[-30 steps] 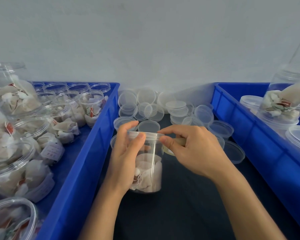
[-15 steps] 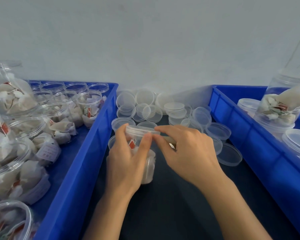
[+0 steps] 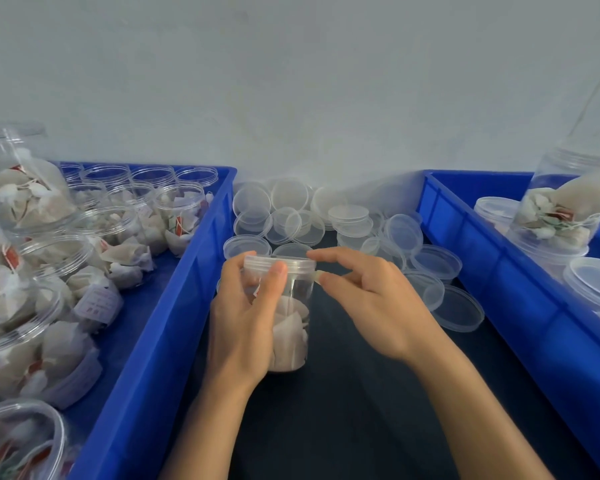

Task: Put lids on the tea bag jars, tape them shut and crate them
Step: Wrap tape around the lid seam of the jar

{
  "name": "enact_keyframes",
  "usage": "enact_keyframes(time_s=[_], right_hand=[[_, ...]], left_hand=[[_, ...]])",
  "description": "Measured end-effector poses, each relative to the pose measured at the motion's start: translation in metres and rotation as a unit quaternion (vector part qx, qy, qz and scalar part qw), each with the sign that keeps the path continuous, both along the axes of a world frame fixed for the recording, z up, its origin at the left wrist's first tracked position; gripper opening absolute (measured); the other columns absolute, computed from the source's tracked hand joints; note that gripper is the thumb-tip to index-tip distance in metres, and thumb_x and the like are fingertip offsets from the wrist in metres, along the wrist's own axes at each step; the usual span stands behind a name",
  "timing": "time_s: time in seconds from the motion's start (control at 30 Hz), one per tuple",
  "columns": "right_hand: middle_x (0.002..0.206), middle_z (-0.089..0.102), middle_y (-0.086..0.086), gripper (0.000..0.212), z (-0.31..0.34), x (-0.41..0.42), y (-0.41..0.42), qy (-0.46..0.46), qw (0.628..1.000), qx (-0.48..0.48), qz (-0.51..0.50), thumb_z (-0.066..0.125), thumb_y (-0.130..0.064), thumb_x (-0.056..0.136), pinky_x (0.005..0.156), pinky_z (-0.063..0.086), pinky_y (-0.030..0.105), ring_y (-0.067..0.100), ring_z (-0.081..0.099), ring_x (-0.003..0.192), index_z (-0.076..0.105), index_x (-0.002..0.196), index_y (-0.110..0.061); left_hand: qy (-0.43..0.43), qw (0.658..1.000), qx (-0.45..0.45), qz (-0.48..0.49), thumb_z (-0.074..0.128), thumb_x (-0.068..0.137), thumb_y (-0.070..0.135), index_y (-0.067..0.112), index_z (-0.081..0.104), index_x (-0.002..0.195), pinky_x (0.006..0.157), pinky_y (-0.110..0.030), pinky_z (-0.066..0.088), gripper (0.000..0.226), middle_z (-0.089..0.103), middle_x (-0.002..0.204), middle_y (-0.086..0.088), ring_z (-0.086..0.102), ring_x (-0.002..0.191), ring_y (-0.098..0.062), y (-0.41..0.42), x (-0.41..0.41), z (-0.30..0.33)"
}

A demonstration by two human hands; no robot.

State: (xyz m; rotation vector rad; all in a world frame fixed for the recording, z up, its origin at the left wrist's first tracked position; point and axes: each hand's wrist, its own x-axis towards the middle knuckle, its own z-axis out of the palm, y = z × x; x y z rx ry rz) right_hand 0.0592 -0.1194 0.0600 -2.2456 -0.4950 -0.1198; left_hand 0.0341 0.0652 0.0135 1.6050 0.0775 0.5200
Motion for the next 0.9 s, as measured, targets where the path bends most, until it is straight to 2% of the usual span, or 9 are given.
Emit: enact_keyframes(time_s=[0.17, 0.37, 0.43, 0.53, 0.6, 0.67, 0.77, 0.9], right_hand=[[0.049, 0.049, -0.010, 0.027, 0.001, 0.002, -0.004, 0.003, 1.000, -0.001, -0.012, 0.057, -0.039, 0.102, 0.061, 0.035, 0.029, 0.005, 0.049, 0.051, 0.068, 0.125, -0.048], [0.051, 0.042, -0.008, 0.022, 0.002, 0.002, -0.009, 0.020, 0.999, 0.024, 0.007, 0.061, -0.045, 0.100, 0.061, 0.033, 0.029, 0.007, 0.041, 0.048, 0.069, 0.119, -0.052], [0.052, 0.039, -0.008, 0.020, 0.003, 0.002, -0.011, 0.032, 0.998, 0.041, 0.023, 0.063, -0.045, 0.099, 0.060, 0.033, 0.032, 0.007, 0.037, 0.049, 0.069, 0.116, -0.053], [0.053, 0.038, -0.007, 0.019, 0.004, 0.002, -0.012, 0.037, 0.997, 0.056, 0.043, 0.064, -0.045, 0.099, 0.058, 0.033, 0.034, 0.007, 0.035, 0.049, 0.069, 0.116, -0.052], [0.053, 0.038, -0.008, 0.021, 0.005, 0.001, -0.011, 0.037, 0.996, 0.063, 0.054, 0.064, -0.046, 0.099, 0.057, 0.033, 0.033, 0.007, 0.035, 0.049, 0.068, 0.118, -0.053], [0.053, 0.037, -0.008, 0.023, 0.005, 0.001, -0.011, 0.041, 0.995, 0.071, 0.065, 0.063, -0.048, 0.098, 0.055, 0.033, 0.031, 0.007, 0.034, 0.049, 0.067, 0.120, -0.054], [0.056, 0.036, -0.004, 0.027, 0.008, -0.001, -0.012, 0.068, 0.989, 0.092, 0.090, 0.064, -0.051, 0.096, 0.051, 0.031, 0.023, 0.011, 0.033, 0.052, 0.067, 0.122, -0.056], [0.061, 0.039, 0.000, 0.031, 0.010, 0.000, -0.014, 0.102, 0.985, 0.096, 0.098, 0.065, -0.057, 0.090, 0.058, 0.033, 0.033, 0.019, 0.036, 0.060, 0.068, 0.120, -0.056]], left_hand=[[-0.006, 0.999, -0.001, -0.038, 0.059, 0.081, 0.073, 0.031, 0.065, 0.116, 0.071, -0.014, 0.051, 0.055, 0.070, 0.101, 0.021, 0.068, 0.089, 0.003, 0.002, 0.002, -0.003], [-0.016, 0.996, -0.033, -0.080, 0.064, 0.090, 0.055, 0.021, 0.068, 0.112, 0.068, -0.013, 0.052, 0.041, 0.072, 0.093, 0.015, 0.068, 0.083, 0.002, 0.005, 0.003, -0.005], [-0.018, 0.994, -0.042, -0.095, 0.066, 0.086, 0.062, 0.025, 0.070, 0.113, 0.074, -0.020, 0.055, 0.046, 0.073, 0.098, 0.011, 0.070, 0.089, -0.004, 0.007, 0.002, -0.005], [-0.016, 0.991, -0.052, -0.119, 0.063, 0.083, 0.068, 0.034, 0.072, 0.109, 0.083, -0.036, 0.058, 0.043, 0.072, 0.103, -0.004, 0.070, 0.097, -0.026, 0.009, 0.002, -0.005], [-0.015, 0.990, -0.059, -0.124, 0.061, 0.084, 0.069, 0.039, 0.074, 0.107, 0.083, -0.031, 0.059, 0.040, 0.071, 0.105, -0.007, 0.070, 0.099, -0.027, 0.010, 0.002, -0.004], [-0.013, 0.990, -0.066, -0.127, 0.060, 0.086, 0.067, 0.035, 0.074, 0.114, 0.086, -0.033, 0.058, 0.044, 0.073, 0.110, -0.006, 0.072, 0.103, -0.025, 0.010, 0.002, -0.004], [-0.004, 0.985, -0.091, -0.145, 0.061, 0.089, 0.063, 0.019, 0.068, 0.131, 0.096, -0.049, 0.055, 0.061, 0.072, 0.122, -0.012, 0.071, 0.113, -0.029, 0.012, 0.003, -0.007], [0.001, 0.982, -0.095, -0.166, 0.060, 0.091, 0.062, 0.017, 0.066, 0.136, 0.105, -0.053, 0.052, 0.063, 0.071, 0.130, -0.013, 0.068, 0.122, -0.031, 0.013, 0.004, -0.009]])
